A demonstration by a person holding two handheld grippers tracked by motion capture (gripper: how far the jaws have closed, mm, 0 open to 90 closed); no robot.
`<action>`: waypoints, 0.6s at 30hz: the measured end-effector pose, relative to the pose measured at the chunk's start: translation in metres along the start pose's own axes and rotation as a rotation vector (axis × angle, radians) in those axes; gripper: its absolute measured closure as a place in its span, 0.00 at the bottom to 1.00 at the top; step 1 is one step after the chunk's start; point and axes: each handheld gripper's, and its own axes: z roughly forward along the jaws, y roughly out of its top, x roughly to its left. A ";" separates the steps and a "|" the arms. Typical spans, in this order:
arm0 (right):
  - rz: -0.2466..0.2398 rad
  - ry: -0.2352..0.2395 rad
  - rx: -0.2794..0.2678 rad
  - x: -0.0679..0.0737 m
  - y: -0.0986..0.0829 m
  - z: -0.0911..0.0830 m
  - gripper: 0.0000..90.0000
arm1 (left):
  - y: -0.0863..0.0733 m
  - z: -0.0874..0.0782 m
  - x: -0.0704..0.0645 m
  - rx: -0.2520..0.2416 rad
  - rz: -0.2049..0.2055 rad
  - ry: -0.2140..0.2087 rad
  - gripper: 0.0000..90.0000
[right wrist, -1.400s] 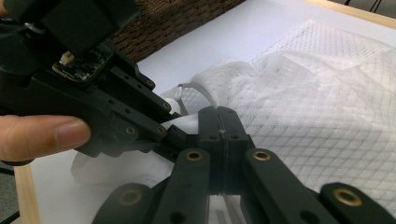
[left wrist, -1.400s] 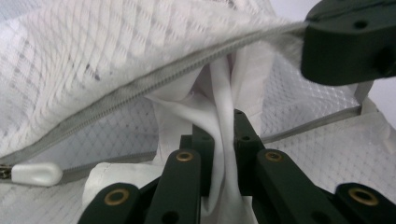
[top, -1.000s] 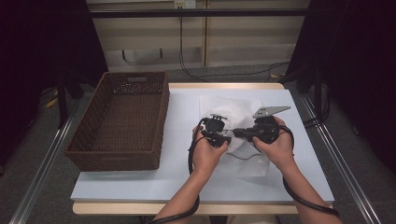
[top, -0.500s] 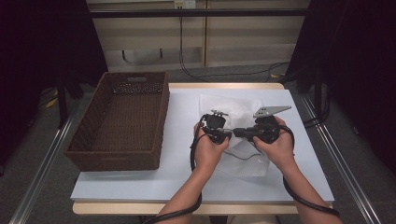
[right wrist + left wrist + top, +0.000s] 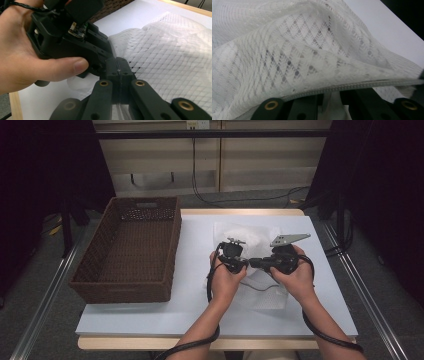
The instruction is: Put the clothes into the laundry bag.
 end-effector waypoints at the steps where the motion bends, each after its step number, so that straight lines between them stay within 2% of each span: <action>1: 0.002 -0.003 0.003 0.000 0.000 0.000 1.00 | -0.001 0.001 0.001 0.000 -0.004 -0.006 0.88; 7: 0.007 -0.002 0.010 -0.003 -0.002 0.002 1.00 | -0.005 0.004 0.002 0.032 0.006 -0.021 0.78; 16: 0.010 -0.004 0.010 -0.003 -0.002 0.002 1.00 | -0.010 -0.005 0.003 0.074 0.056 -0.039 0.46; 18: 0.009 -0.006 0.012 -0.003 -0.003 0.002 1.00 | -0.011 -0.009 0.003 0.089 0.072 -0.033 0.42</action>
